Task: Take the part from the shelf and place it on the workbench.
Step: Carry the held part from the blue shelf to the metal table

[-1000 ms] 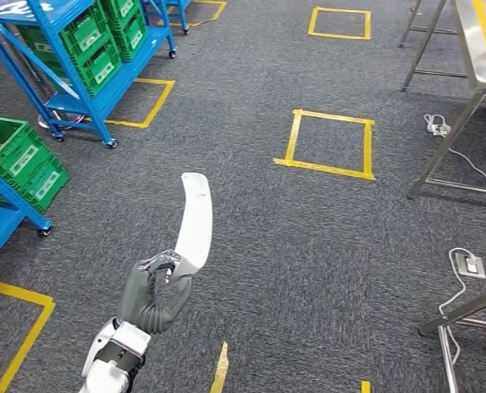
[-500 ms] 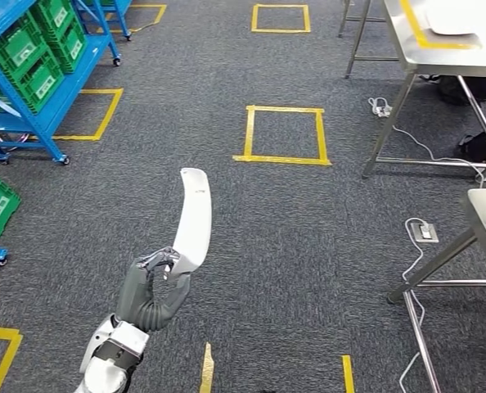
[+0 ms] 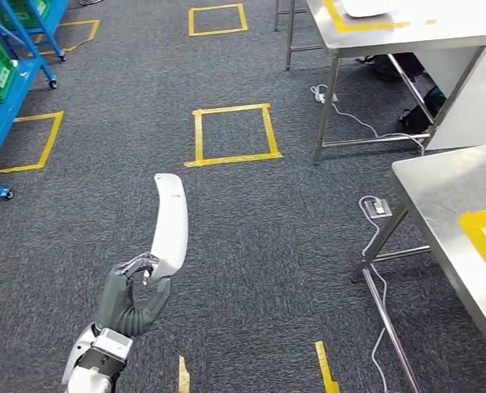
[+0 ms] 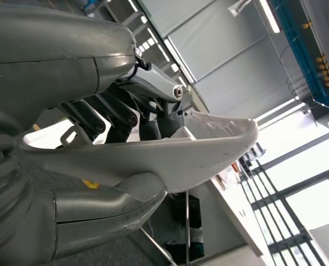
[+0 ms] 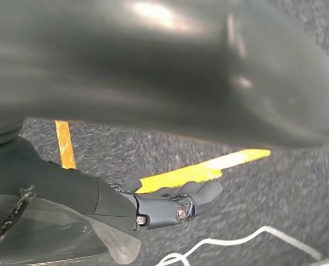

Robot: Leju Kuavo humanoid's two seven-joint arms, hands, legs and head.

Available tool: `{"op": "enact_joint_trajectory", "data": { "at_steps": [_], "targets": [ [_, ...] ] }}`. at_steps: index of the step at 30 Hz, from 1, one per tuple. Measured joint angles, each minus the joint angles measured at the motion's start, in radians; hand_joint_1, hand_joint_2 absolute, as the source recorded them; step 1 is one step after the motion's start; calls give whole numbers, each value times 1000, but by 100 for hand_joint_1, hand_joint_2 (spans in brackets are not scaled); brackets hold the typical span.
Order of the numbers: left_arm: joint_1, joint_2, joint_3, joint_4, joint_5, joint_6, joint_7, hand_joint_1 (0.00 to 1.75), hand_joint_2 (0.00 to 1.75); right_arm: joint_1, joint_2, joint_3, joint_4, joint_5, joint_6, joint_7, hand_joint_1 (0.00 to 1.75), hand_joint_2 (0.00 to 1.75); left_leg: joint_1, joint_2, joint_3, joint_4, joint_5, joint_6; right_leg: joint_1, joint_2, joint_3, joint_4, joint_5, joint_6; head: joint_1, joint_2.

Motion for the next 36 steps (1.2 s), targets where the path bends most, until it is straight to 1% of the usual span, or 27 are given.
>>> {"op": "enact_joint_trajectory", "data": {
  "at_steps": [2, 3, 4, 5, 6, 7, 9, 10, 11, 12, 13, 14, 15, 16, 17, 19, 22, 24, 26, 27, 28, 29, 30, 31, 33, 35, 36],
  "targets": [
    [4, 3, 11, -6, 3, 4, -8, 175, 175, -2, 4, 3, 2, 11, -3, -1, 0, 0, -18, -53, 49, -137, 82, 28, -1, 27, 1, -1, 2, -2, 1, 0],
    [8, 5, 19, -9, 6, 7, -14, 175, 175, -5, 7, 5, 3, 17, -6, -1, 0, 0, -23, -78, 67, -187, 106, 37, -3, 41, -2, -2, 4, -1, 0, 0],
    [11, 8, 29, -11, 10, 10, -21, 175, 175, -7, 10, 8, 5, 23, -10, -2, 0, 0, -25, -95, 76, -215, 115, 45, -7, 54, -6, -4, 7, 2, -2, 0],
    [14, 11, 40, -12, 12, 11, -26, 175, 175, -9, 12, 11, 6, 28, -12, -3, 0, 0, -24, -94, 80, -223, 113, 48, -9, 68, -10, -6, 11, 6, -4, 0],
    [15, 13, 48, -13, 15, 12, -30, 175, 175, -10, 12, 14, 7, 32, -14, -4, 0, 0, -23, -80, 84, -237, 116, 48, -10, 79, -14, -11, 16, 12, -6, 0],
    [15, 14, 54, -14, 16, 12, -33, 175, 175, -10, 12, 16, 8, 34, -16, -5, 0, 0, -20, -65, 91, -254, 120, 44, -8, 72, -19, -11, 16, 14, -6, 0],
    [16, 15, 63, -14, 17, 8, -39, 175, 175, -13, 12, 19, 8, 34, -17, -10, 0, 0, -12, -35, 106, -289, 132, 34, -1, 13, -44, 32, -16, 18, -2, 0],
    [17, 15, 67, -14, 16, 4, -41, 175, 175, -17, 12, 21, 9, 34, -18, -13, 0, 0, -11, -19, 109, -297, 136, 29, 1, -25, -69, 82, -46, 19, -1, 0],
    [19, 15, 72, -13, 14, 0, -44, 175, 175, -21, 12, 23, 9, 34, -17, -16, 0, 0, -11, -3, 109, -299, 136, 28, 0, -49, -97, 144, -78, 25, 0, 0],
    [20, 15, 76, -12, 11, -3, -47, 175, 175, -24, 12, 24, 9, 33, -17, -19, 0, 0, -10, 14, 108, -299, 135, 26, -2, -60, -122, 199, -100, 32, 0, 0],
    [20, 14, 79, -11, 8, -6, -48, 175, 175, -24, 11, 25, 9, 33, -17, -21, 0, 0, -9, 31, 108, -298, 134, 24, -5, -66, -134, 230, -108, 39, 0, 0],
    [20, 13, 81, -9, 5, -10, -50, 175, 175, -22, 11, 25, 9, 31, -17, -22, 0, 0, -7, 47, 108, -296, 132, 21, -7, -72, -126, 224, -97, 46, 0, 0],
    [20, 11, 82, -8, 1, -14, -51, 175, 175, -20, 11, 25, 9, 28, -17, -23, 0, 0, -4, 61, 108, -293, 129, 17, -9, -79, -97, 179, -71, 52, 0, 0],
    [19, 9, 83, -7, -3, -18, -51, 175, 175, -17, 10, 25, 8, 23, -16, -24, 0, 0, -1, 74, 108, -288, 126, 11, -11, -93, -54, 109, -41, 58, 0, 0],
    [17, 5, 83, -7, -9, -22, -51, 175, 175, -16, 9, 25, 8, 18, -15, -25, 0, 0, -1, 85, 108, -282, 121, 4, -11, -112, -13, 41, -21, 58, 1, 0],
    [11, -4, 77, -6, -26, -29, -46, 175, 175, -15, 8, 23, 8, 5, -11, -28, 0, 0, -3, 102, 107, -270, 112, -9, -7, -132, 32, -32, -7, 45, -2, 0],
    [-1, -21, 54, -4, -53, -30, -32, 175, 175, -4, 7, 16, 8, -8, -5, -30, 0, 0, 0, 116, 109, -262, 106, -24, -4, -110, 32, -36, -4, 18, -3, 0],
    [-10, -28, 41, -1, -62, -23, -26, 175, 175, 2, 5, 11, 6, -11, -2, -31, 0, 0, 7, 80, 96, -223, 73, -36, -6, -91, 31, -38, 2, 5, -4, 0],
    [-16, -31, 32, 3, -67, -15, -20, 175, 175, 2, 5, 6, 4, -12, 3, -31, 0, 0, 14, 31, 49, -106, 4, -44, -7, -69, 27, -39, 7, -3, -6, 0],
    [-17, -31, 29, 5, -69, -13, -18, 175, 175, 2, 5, 4, 4, -12, 4, -31, 0, 0, 15, 20, 19, -36, -27, -45, -6, -55, 25, -39, 9, -6, -6, 0],
    [-17, -31, 26, 7, -69, -12, -16, 175, 175, 3, 4, 2, 4, -11, 6, -31, 0, 0, 15, 16, -2, 15, -43, -45, -6, -42, 24, -38, 10, -7, -6, 0],
    [-17, -31, 25, 9, -69, -11, -15, 175, 175, 4, 4, 0, 4, -11, 6, -31, 0, 0, 15, 15, -9, 31, -39, -44, -6, -28, 23, -38, 11, -7, -6, 0],
    [-18, -32, 23, 11, -69, -11, -15, 175, 175, 5, 4, -1, 4, -11, 6, -31, 0, 0, 16, 12, 3, 8, -16, -41, -6, -14, 23, -38, 13, -6, -5, 0],
    [-19, -33, 21, 11, -69, -10, -15, 175, 175, 6, 4, -3, 4, -10, 6, -31, 0, 0, 16, 4, 29, -48, 20, -37, -6, 0, 23, -38, 14, -4, -6, 0],
    [-23, -34, 18, 11, -69, -8, -15, 175, 175, 5, 4, -4, 4, -10, 6, -31, 0, 0, 19, -40, 90, -183, 80, -28, -5, 25, 19, -37, 18, 3, -5, 0],
    [-26, -36, 16, 11, -69, -4, -14, 175, 175, 4, 4, -4, 4, -9, 7, -31, 0, 0, 19, -70, 116, -248, 94, -24, -7, 47, 9, -36, 25, 14, -5, 0],
    [-27, -36, 16, 12, -70, -2, -13, 175, 175, 6, 4, -4, 4, -7, 8, -31, 0, 0, 18, -65, 117, -254, 94, -22, -8, 58, 4, -37, 30, 22, -5, 0]
  ]
}}
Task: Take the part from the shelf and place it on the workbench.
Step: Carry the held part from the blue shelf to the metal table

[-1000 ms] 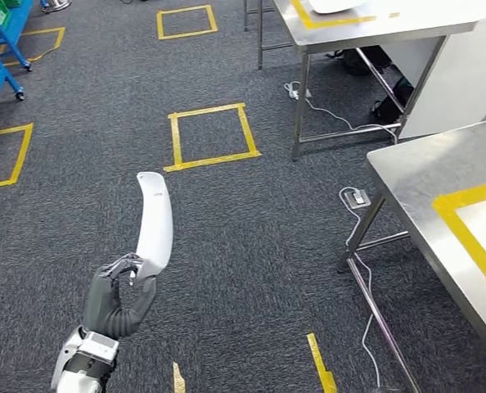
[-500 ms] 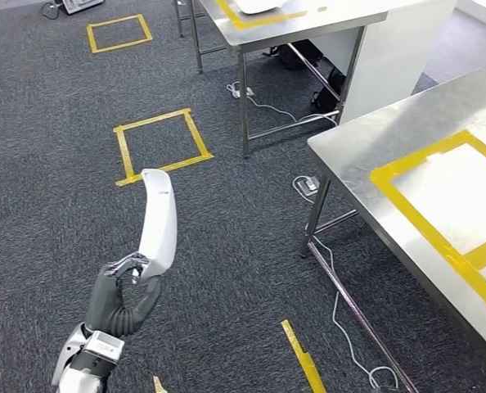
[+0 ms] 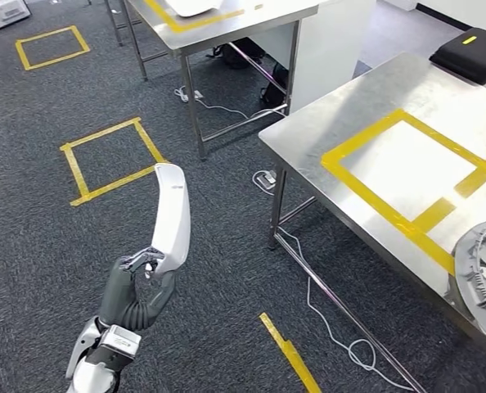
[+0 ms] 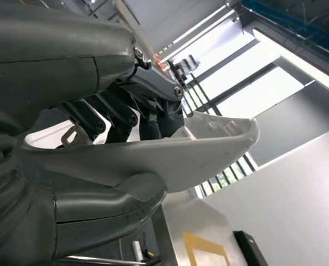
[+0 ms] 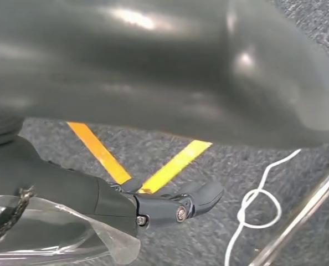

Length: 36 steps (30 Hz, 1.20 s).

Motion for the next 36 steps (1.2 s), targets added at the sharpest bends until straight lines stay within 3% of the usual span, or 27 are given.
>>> {"op": "enact_joint_trajectory", "data": {
  "at_steps": [1, 3, 5, 7, 8, 9, 11, 13, 14, 16, 17, 19, 21, 22, 23, 24, 25, 27, 28, 30, 32, 34, 36],
  "targets": [
    [-3, -1, -1, 0, 0, 3, 1, 175, 175, 3, 0, 0, 0, 2, 1, 0, 0, 0, 0, 11, -1, -4, 4, 4, -3, 6, -6, -2, 3, 7, 0, 0],
    [-15, -4, -3, 3, -1, 9, 4, 175, 175, 6, -2, 0, 0, 8, 4, 0, 0, 0, 2, 35, -2, -14, 14, 17, 0, -35, -26, 23, -15, 15, 3, 0],
    [-29, -5, -3, 12, -11, 23, 14, 175, 175, 1, -3, 0, 0, 16, 9, 0, 0, 0, 0, 66, -5, -19, 20, 26, 4, -101, -78, 130, -77, 20, 10, 0],
    [-43, -5, -1, 29, -28, 40, 29, 175, 175, -4, -3, 1, 0, 24, 14, 1, 0, 0, -4, 98, -10, -18, 21, 28, 4, -124, -133, 259, -133, 24, 14, 0],
    [-52, -5, 0, 40, -36, 46, 37, 175, 175, -4, -4, 1, 0, 28, 15, 1, 0, 0, -6, 113, -11, -18, 22, 28, 4, -127, -140, 284, -137, 26, 14, 0],
    [-63, -5, 0, 51, -41, 51, 43, 175, 175, -3, -4, 1, 0, 30, 16, 1, 0, 0, -7, 127, -12, -17, 22, 28, 4, -131, -125, 267, -122, 26, 14, 0],
    [-86, -5, 2, 72, -52, 62, 56, 175, 175, -3, -8, 0, 0, 36, 16, 1, 0, 0, -9, 150, -11, -15, 20, 26, 6, -160, -44, 134, -66, 22, 14, 0],
    [-110, -5, 5, 91, -68, 80, 72, 175, 175, -8, -10, 0, 0, 43, 18, 0, 0, 0, -15, 170, -12, -11, 17, 18, 13, -195, 25, 16, -34, 9, 13, 0],
    [-122, -5, 7, 101, -76, 90, 81, 175, 175, -10, -10, 0, 0, 45, 19, 0, 0, 0, -17, 179, -12, -9, 17, 14, 16, -202, 37, -6, -32, 2, 13, 0],
    [-146, -5, 13, 120, -87, 106, 93, 175, 175, -10, -10, 0, 0, 51, 21, 0, 0, 0, -18, 194, -12, -8, 17, 5, 18, -184, 34, -10, -28, -11, 12, 0],
    [-157, -5, 16, 128, -89, 112, 98, 175, 175, -9, -10, 0, 0, 53, 22, 0, 0, 0, -17, 186, -13, -4, 12, -1, 16, -174, 32, -11, -24, -16, 12, 0],
    [-173, -4, 26, 142, -89, 121, 105, 175, 175, -9, -11, 0, 0, 59, 23, 0, 0, 0, -11, 136, -34, 52, -29, -15, 11, -155, 30, -14, -17, -27, 10, 0],
    [-178, -4, 40, 156, -85, 128, 111, 175, 175, -13, -11, 0, 0, 64, 23, 0, 0, 0, -5, 89, -90, 185, -101, -23, 10, -131, 24, -14, -12, -34, 8, 0],
    [-178, -3, 47, 164, -82, 130, 113, 175, 175, -14, -11, 0, 0, 66, 24, 0, 0, 0, -3, 82, -118, 250, -127, -24, 10, -117, 22, -14, -11, -35, 8, 0],
    [-178, -2, 53, 171, -79, 131, 114, 175, 175, -14, -11, 0, 0, 67, 24, 0, 0, 0, -3, 80, -134, 286, -134, -24, 10, -104, 21, -14, -10, -35, 8, 0],
    [-179, -2, 57, 177, -76, 132, 114, 175, 175, -12, -11, 0, 0, 68, 24, 0, 0, 0, -3, 79, -132, 283, -119, -22, 10, -91, 21, -13, -8, -35, 7, 0],
    [-180, -2, 60, 182, -74, 133, 114, 175, 175, -11, -11, 0, 0, 70, 24, 0, 0, 0, -3, 76, -112, 239, -86, -19, 10, -78, 21, -13, -7, -34, 7, 0],
    [-184, -2, 65, 188, -73, 134, 114, 175, 175, -10, -11, 0, 0, 71, 25, 0, 0, 0, -2, 41, -47, 97, -14, -8, 10, -55, 20, -12, -4, -29, 8, 0],
    [-186, -2, 67, 190, -73, 135, 114, 175, 175, -11, -11, 0, 0, 71, 25, 0, 0, 0, -1, 19, -23, 39, 6, -3, 9, -44, 16, -11, -2, -25, 8, 0],
    [-188, -2, 69, 195, -72, 137, 114, 175, 175, -12, -11, 0, 0, 71, 26, 0, 0, 0, -1, -6, -9, -2, 11, 3, 5, -27, 5, -10, 5, -13, 9, 0],
    [-191, -4, 72, 198, -70, 140, 114, 175, 175, -9, -12, 0, 0, 73, 27, 0, 0, 0, -1, 10, -11, -10, 17, 10, 1, -14, -6, -11, 10, 1, 7, 0],
    [-195, -8, 75, 201, -66, 142, 115, 175, 175, -5, -14, 0, 0, 76, 27, 0, 0, 0, 3, 31, -10, -22, 27, 21, 5, -47, -27, 21, -15, 9, 13, 0],
    [-197, -10, 80, 205, -58, 143, 116, 175, 175, -8, -15, 0, 0, 80, 27, -1, 0, 0, 3, 53, -11, -28, 32, 27, 7, -103, -81, 134, -78, 15, 22, 0]
  ]
}}
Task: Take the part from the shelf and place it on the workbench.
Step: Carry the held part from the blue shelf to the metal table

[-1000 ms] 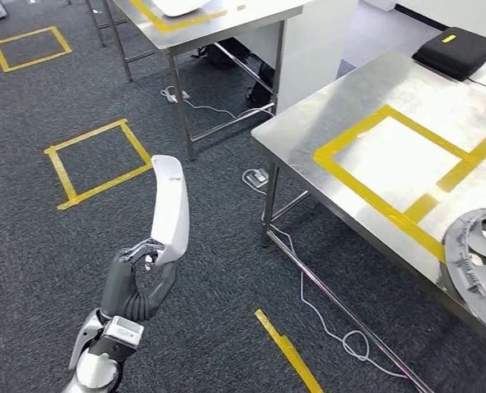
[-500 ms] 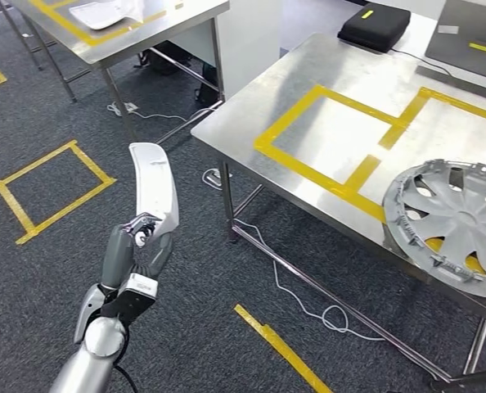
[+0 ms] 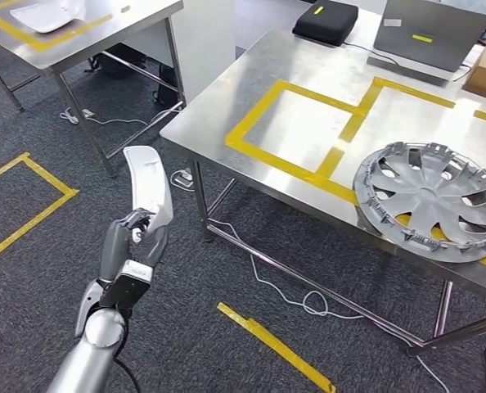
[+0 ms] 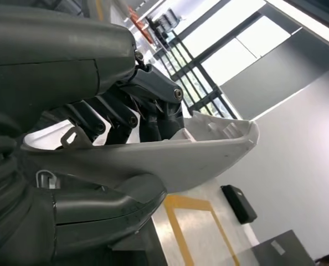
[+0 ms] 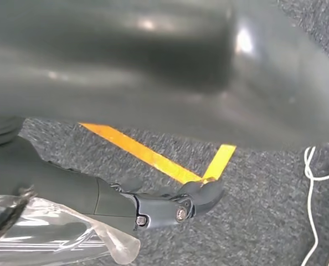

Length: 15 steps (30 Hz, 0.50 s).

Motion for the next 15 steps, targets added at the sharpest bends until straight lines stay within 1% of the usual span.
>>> {"op": "enact_joint_trajectory", "data": {
  "at_steps": [1, 2, 3, 4, 5, 6, 7, 8, 9, 10, 12, 13, 14, 15],
  "targets": [
    [0, 0, 4, 2, 5, 1, 0, 175, 175, -2, 0, 0, 0, 2, 1, 0, 0, 0, -1, 12, -2, 0, 1, 1, -1, -15, -31, 69, -31, 3, 3, 0],
    [1, 0, 7, 5, 11, 1, 1, 175, 175, -3, 0, 0, 0, 4, 2, 0, 0, 0, -2, 23, -4, 1, 0, 1, -2, -21, -51, 119, -49, 6, 3, 0],
    [1, 0, 10, 7, 16, 1, 0, 175, 175, -2, 0, 0, 0, 6, 2, 0, 0, 0, -3, 32, -5, 2, 0, 1, -2, -24, -53, 133, -47, 8, 3, 0],
    [1, 0, 13, 8, 21, 2, 0, 175, 175, 0, 0, 0, 0, 7, 2, -1, 0, 0, -3, 39, -5, 2, 0, 1, -2, -27, -32, 105, -28, 9, 3, 0],
    [1, 0, 14, 9, 23, 2, -1, 175, 175, 1, -1, 0, 0, 9, 2, -1, 0, 0, -3, 44, -5, 3, -1, 0, -2, -31, 9, 39, 4, 9, 3, 0],
    [0, 0, 16, 9, 25, 2, -2, 175, 175, 1, -1, 0, 0, 9, 2, -2, 0, 0, -4, 49, -5, 5, -2, -3, -2, -39, 54, -38, 28, 7, 3, 0],
    [-1, -1, 18, 9, 26, 2, -2, 175, 175, 1, -2, 0, 0, 10, 2, -2, 0, 0, -6, 52, -5, 8, -4, -7, 0, -44, 93, -103, 46, 2, 3, 0],
    [-2, -1, 19, 9, 26, 3, -3, 175, 175, 0, -2, 0, 0, 10, 3, -2, 0, 0, -8, 55, -7, 11, -4, -11, 2, -48, 117, -143, 52, -3, 2, 0],
    [-2, -2, 21, 9, 26, 3, -4, 175, 175, -1, -2, 0, 0, 10, 3, -3, 0, 0, -9, 56, -8, 13, -4, -16, 4, -49, 125, -156, 49, -8, 2, 0],
    [-3, -3, 22, 9, 26, 3, -5, 175, 175, 0, -2, 0, 0, 10, 3, -3, 0, 0, -10, 58, -9, 14, -4, -21, 5, -46, 126, -156, 51, -14, 2, 0],
    [-3, -5, 23, 9, 26, 3, -5, 175, 175, 2, -2, 0, 0, 10, 3, -3, 0, 0, -8, 55, -12, 22, -12, -32, 2, -41, 126, -159, 54, -26, 1, 0],
    [-4, -6, 24, 9, 26, 3, -6, 175, 175, 2, -2, 0, 0, 10, 3, -3, 0, 0, -7, 49, -21, 44, -29, -38, 0, -39, 127, -161, 56, -32, 0, 0],
    [-4, -5, 25, 9, 27, 4, -6, 175, 175, 2, -2, 0, 0, 10, 3, -3, 0, 0, -5, 40, -41, 89, -56, -43, -2, -37, 128, -163, 57, -38, -2, 0],
    [-4, -5, 27, 10, 28, 4, -6, 175, 175, 1, -2, 0, 0, 10, 3, -3, 0, 0, -3, 33, -70, 156, -91, -48, -2, -35, 127, -163, 57, -41, -3, 0]
  ]
}}
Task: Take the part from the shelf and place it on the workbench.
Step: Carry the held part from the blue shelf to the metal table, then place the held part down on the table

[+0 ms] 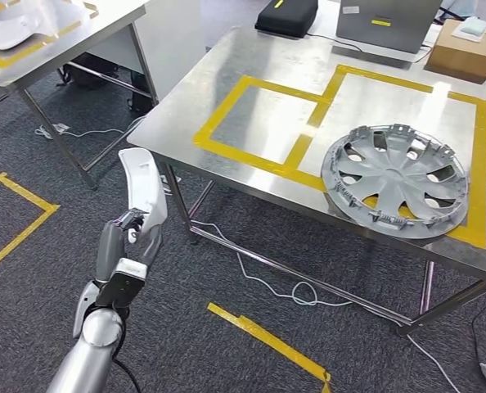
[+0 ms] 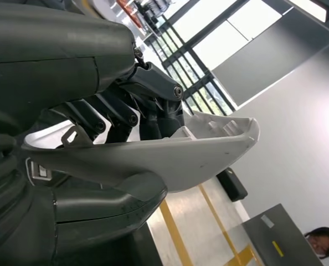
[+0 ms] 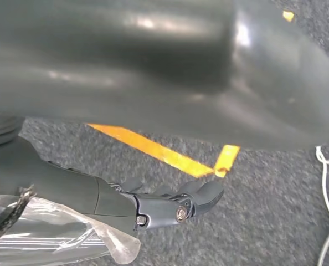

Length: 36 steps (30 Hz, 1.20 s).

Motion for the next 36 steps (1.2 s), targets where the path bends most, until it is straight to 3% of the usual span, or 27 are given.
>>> {"op": "enact_joint_trajectory", "data": {
  "at_steps": [2, 3, 4, 5, 7, 8, 9, 13, 15, 17, 18, 19, 21, 23, 24, 27, 29, 30, 32, 33, 34, 36],
  "targets": [
    [2, 1, 4, 2, 3, 1, 0, 175, 175, 0, 0, 0, 0, 1, 0, 0, 0, 0, 3, -5, -64, 137, -52, -5, 1, 6, 0, 1, -1, -3, 0, 0],
    [3, 1, 6, 4, 5, 2, -1, 175, 175, 0, 0, 0, 0, 2, 0, 0, 0, 0, 5, -5, -80, 167, -52, -6, 1, 9, 1, 1, -2, -4, 0, 0],
    [3, 2, 8, 6, 7, 2, -1, 175, 175, 0, 0, 0, 0, 3, 0, 0, 0, 0, 5, -5, -77, 154, -31, -6, 1, 13, 2, 2, -2, -3, 0, 0],
    [3, 2, 10, 7, 9, 3, -1, 175, 175, 0, 0, 0, 0, 4, 0, 0, 0, 0, 6, -6, -55, 103, 6, -4, 1, 16, 4, 3, -3, -2, -1, 0],
    [1, 2, 13, 8, 11, 3, -2, 175, 175, 0, 0, 0, 0, 6, 1, 0, 0, 0, 6, -8, 8, -42, 74, 3, 3, 22, 6, 6, -8, 4, -1, 0],
    [-1, 2, 14, 9, 12, 3, -2, 175, 175, -1, 0, 0, 0, 7, 1, 0, 0, 0, 5, -9, 30, -93, 89, 6, 4, 24, 5, 8, -10, 8, -1, 0],
    [-3, 2, 15, 10, 13, 3, -3, 175, 175, -2, 0, 0, 0, 8, 1, -1, 0, 0, 4, -10, 41, -120, 91, 10, 6, 25, 2, 10, -12, 13, 0, 0],
    [-5, 1, 22, 14, 14, 3, -4, 175, 175, -2, 0, 0, 0, 11, 1, -2, 0, 0, 4, -10, 43, -132, 88, 32, 2, 21, -13, 28, -27, 36, 1, 0],
    [-6, -1, 24, 16, 14, 3, -4, 175, 175, -3, 0, 0, 0, 13, 2, -3, 0, 0, 6, -9, 46, -136, 88, 42, 1, 16, -67, 126, -75, 43, 6, 0],
    [-7, -2, 25, 19, 14, 3, -4, 175, 175, -3, 0, 0, 0, 14, 2, -3, 0, 0, 4, -8, 48, -136, 84, 47, 1, 14, -146, 266, -124, 47, 9, 0],
    [-6, -2, 25, 21, 14, 3, -4, 175, 175, -2, 0, 1, 0, 14, 3, -3, 0, 0, 3, -7, 52, -136, 80, 49, 1, 14, -172, 306, -125, 48, 9, 0],
    [-6, -2, 26, 23, 15, 3, -4, 175, 175, 0, 0, 0, 0, 14, 2, -3, 0, 0, 2, -8, 57, -135, 76, 49, 1, 14, -180, 306, -106, 47, 9, 0],
    [-5, -2, 27, 25, 15, 3, -4, 175, 175, 1, 0, 0, 0, 13, 2, -3, 0, 0, 2, -8, 74, -135, 63, 45, 1, 10, -135, 193, -24, 43, 9, 0],
    [-7, -3, 29, 27, 15, 3, -4, 175, 175, -1, -1, 0, 0, 14, 2, -4, 0, 0, -2, -8, 88, -134, 50, 36, 4, 4, -72, 69, 20, 36, 9, 0],
    [-9, -3, 29, 28, 15, 3, -4, 175, 175, -3, -1, 0, 0, 16, 2, -4, 0, 0, -3, -7, 91, -133, 44, 31, 6, 2, -54, 39, 21, 32, 8, 0],
    [-13, -5, 30, 35, 15, 2, -5, 175, 175, -3, 0, 1, 0, 19, 2, -5, 0, 0, -3, -6, 96, -132, 32, 15, 7, 5, -38, 26, 2, 15, 4, 0],
    [-16, -7, 30, 37, 15, 1, -5, 175, 175, -3, 0, 0, 0, 20, 2, -6, 0, 0, -1, -6, 82, -87, 8, 2, 3, 7, -23, 22, -6, 3, 0, 0],
    [-17, -7, 30, 38, 14, 1, -5, 175, 175, -4, 0, 0, 0, 21, 2, -6, 0, 0, 1, -7, 53, -31, -14, -3, 1, 7, -14, 21, -11, -2, -3, 0],
    [-17, -6, 30, 44, 14, 0, -5, 175, 175, -5, -1, 0, 0, 22, 2, -6, 0, 0, 4, -7, -34, 115, -56, -9, 2, 9, 2, 21, -25, -6, -5, 0],
    [-16, -6, 30, 47, 14, 0, -5, 175, 175, -5, -1, 0, 0, 23, 1, -6, 0, 0, 4, -7, -72, 165, -58, -10, 2, 12, 12, 21, -34, -6, -5, 0],
    [-15, -6, 30, 51, 14, 0, -5, 175, 175, -4, -1, 0, 0, 23, 1, -6, 0, 0, 4, -7, -94, 177, -38, -9, 2, 14, 23, 21, -43, -5, -5, 0],
    [-14, -6, 31, 56, 13, -1, -5, 175, 175, -3, -1, 0, 0, 24, 1, -6, 0, 0, 3, -8, -82, 88, 57, -2, 2, 19, 51, 21, -63, -1, -5, 0]
  ]
}}
